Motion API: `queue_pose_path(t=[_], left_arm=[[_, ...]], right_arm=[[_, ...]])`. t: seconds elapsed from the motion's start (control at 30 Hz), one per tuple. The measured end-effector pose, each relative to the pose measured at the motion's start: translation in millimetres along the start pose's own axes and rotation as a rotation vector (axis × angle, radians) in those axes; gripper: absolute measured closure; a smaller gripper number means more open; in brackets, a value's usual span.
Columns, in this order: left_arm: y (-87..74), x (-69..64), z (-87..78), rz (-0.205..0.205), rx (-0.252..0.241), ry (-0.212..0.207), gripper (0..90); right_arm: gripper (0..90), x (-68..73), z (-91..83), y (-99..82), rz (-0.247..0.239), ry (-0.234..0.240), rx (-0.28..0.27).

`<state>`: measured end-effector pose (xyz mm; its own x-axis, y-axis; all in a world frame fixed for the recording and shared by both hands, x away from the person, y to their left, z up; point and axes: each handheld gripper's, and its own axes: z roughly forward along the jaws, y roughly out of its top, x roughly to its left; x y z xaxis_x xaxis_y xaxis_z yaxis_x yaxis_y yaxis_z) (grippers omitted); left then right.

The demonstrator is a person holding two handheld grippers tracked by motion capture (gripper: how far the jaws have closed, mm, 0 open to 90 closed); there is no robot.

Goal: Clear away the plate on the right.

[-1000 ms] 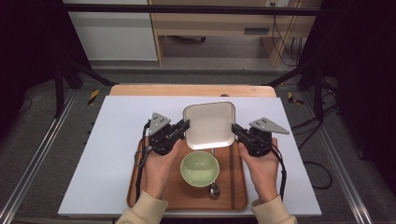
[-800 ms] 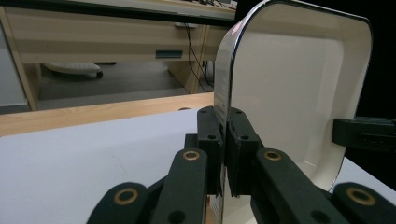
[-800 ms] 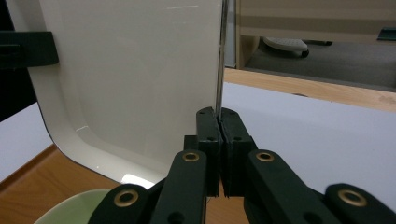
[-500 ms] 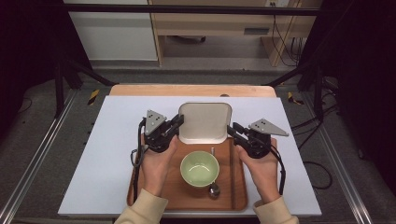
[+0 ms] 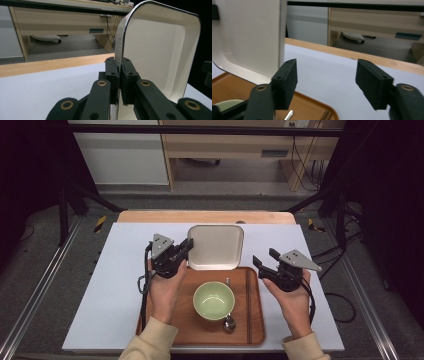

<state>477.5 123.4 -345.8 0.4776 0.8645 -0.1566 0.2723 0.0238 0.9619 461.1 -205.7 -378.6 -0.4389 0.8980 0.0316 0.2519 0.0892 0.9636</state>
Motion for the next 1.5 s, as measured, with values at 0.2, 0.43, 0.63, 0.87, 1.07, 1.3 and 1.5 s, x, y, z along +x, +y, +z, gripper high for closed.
queue_pose_path(t=[0.2, 0.43, 0.63, 0.87, 1.07, 1.3, 1.5], left_arm=[[5.9, 7.9, -8.9, 0.004, -0.004, 0.015, 85.7], [14.2, 30.0, -28.1, -0.008, -0.004, 0.057, 85.7], [13.6, 48.7, -50.3, -0.018, 0.004, 0.090, 85.6], [4.1, 72.2, -74.8, -0.037, 0.033, 0.139, 85.7], [-7.6, 88.4, -89.4, -0.056, 0.066, 0.171, 85.7], [-24.0, 99.6, -104.1, -0.064, 0.138, 0.195, 85.7], [-40.6, 101.2, -109.7, -0.078, 0.223, 0.200, 85.7]], right_arm=[[18.7, -14.8, -11.7, -5.4, -0.012, -0.040, -0.049], [10.2, -31.5, -25.3, -17.4, -0.081, -0.144, -0.075], [8.7, -41.9, -38.6, -31.6, -0.133, -0.212, -0.066], [8.7, -54.7, -58.0, -48.0, -0.125, -0.264, -0.034], [8.5, -62.0, -67.1, -56.9, -0.122, -0.280, -0.013], [8.1, -68.5, -70.9, -59.9, -0.105, -0.288, -0.004], [8.1, -69.6, -71.4, -62.4, -0.104, -0.290, 0.005]])
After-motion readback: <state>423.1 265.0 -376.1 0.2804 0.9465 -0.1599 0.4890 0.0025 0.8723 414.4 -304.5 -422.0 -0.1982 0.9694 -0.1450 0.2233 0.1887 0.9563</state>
